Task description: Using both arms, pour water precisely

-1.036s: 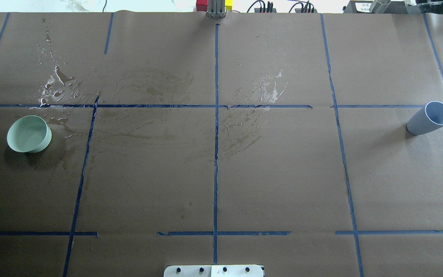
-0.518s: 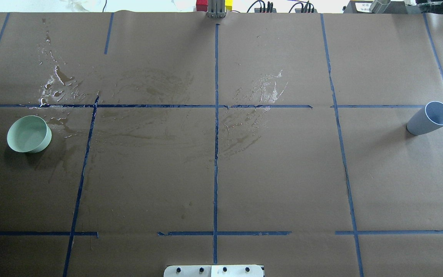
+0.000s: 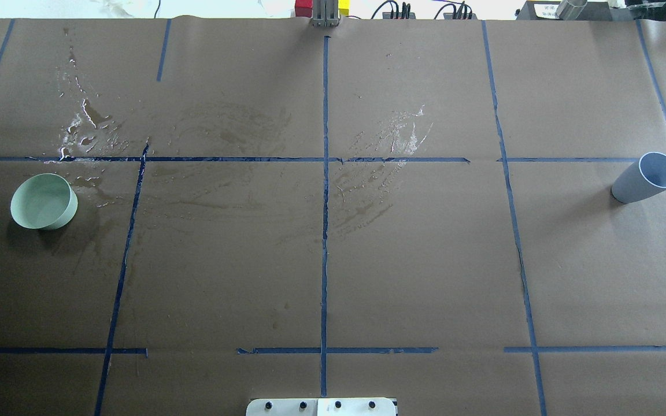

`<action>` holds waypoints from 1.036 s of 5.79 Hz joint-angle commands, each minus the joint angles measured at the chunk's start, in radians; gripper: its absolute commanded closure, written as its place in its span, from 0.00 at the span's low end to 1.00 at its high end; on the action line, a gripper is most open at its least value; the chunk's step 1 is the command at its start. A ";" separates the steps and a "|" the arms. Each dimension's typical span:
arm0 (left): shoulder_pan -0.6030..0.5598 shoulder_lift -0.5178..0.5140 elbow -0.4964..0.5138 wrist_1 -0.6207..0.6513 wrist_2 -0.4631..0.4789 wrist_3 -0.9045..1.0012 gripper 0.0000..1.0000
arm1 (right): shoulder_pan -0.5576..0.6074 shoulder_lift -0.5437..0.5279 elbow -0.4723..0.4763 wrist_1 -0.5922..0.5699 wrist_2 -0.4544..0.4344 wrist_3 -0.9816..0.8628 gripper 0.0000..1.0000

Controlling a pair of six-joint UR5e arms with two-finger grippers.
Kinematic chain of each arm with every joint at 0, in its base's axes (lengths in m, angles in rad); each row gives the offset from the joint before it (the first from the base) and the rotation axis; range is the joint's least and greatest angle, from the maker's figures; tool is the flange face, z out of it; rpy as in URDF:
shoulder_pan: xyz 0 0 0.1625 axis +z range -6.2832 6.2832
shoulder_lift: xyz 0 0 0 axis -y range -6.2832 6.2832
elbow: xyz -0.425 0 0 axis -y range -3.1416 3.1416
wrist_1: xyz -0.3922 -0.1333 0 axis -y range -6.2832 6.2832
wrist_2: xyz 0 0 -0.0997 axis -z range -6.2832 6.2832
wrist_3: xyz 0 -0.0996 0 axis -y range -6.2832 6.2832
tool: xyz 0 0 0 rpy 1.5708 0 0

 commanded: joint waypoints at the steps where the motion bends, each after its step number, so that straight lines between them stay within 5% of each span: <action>1: 0.000 0.003 0.003 0.003 -0.006 0.000 0.00 | -0.003 -0.013 0.004 -0.003 0.007 -0.006 0.00; 6: 0.000 0.018 0.011 -0.001 -0.001 -0.002 0.00 | -0.003 -0.059 0.005 0.004 0.016 -0.003 0.00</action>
